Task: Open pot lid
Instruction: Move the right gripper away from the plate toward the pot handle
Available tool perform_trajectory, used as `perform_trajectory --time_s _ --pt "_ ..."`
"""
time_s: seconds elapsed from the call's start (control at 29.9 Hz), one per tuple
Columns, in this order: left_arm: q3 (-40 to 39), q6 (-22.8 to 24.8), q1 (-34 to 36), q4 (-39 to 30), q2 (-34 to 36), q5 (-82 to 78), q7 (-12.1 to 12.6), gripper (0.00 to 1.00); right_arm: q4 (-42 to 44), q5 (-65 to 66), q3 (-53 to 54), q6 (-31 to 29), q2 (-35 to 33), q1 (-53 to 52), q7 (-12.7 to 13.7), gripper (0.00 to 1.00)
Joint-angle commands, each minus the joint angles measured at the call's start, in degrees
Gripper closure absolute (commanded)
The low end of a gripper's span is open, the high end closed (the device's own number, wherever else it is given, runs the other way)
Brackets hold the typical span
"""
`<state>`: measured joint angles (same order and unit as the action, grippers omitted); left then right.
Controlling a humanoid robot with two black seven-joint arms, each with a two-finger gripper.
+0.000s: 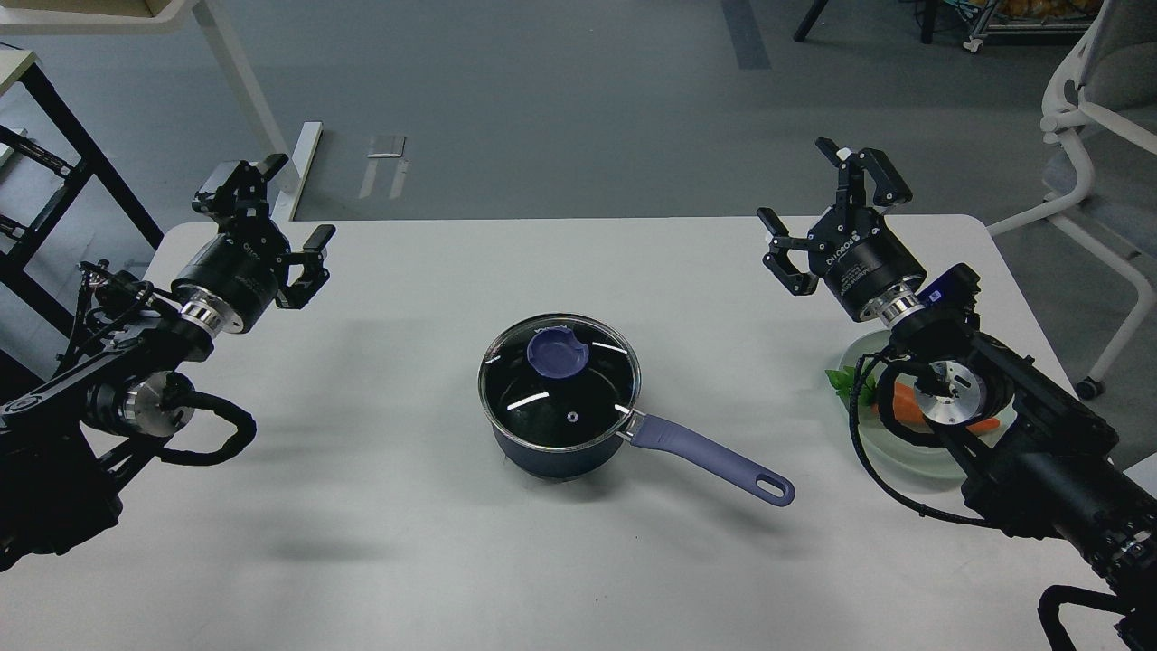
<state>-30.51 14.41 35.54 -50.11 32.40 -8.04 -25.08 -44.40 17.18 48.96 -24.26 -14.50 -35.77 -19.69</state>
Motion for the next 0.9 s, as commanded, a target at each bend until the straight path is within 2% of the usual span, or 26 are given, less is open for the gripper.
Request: perform_trajectory --time_s 0.0,0.17,0.27,0.4,0.64,0.87 --pt "-0.17 0.0 -1.09 -0.07 0.12 0.04 0.12 0.0 0.01 -0.04 0.0 0.44 0.43 0.0 -0.09 0.0" --pt "0.89 -0.52 -1.35 -0.25 0.2 -0.04 0.3 0.0 -0.51 -0.04 0.09 0.45 -0.44 -0.09 -0.53 0.0" --pt "1.85 -0.7 -1.26 -0.16 0.55 -0.13 0.3 0.0 -4.8 -0.04 0.0 0.53 -5.96 0.18 -0.7 0.0" --pt "2.12 -0.35 -1.26 -0.16 1.52 -0.13 -0.06 0.0 -14.82 2.15 0.0 0.44 -15.71 2.81 -1.32 0.0" --pt "2.12 -0.61 -0.91 -1.39 1.43 -0.22 -0.14 0.0 -31.51 19.53 1.23 0.44 -31.63 4.39 -2.02 0.0" --pt "2.03 -0.61 -0.12 -1.83 1.43 -0.22 -0.14 0.0 -45.93 39.56 2.29 0.01 -38.93 3.87 -2.02 0.0"
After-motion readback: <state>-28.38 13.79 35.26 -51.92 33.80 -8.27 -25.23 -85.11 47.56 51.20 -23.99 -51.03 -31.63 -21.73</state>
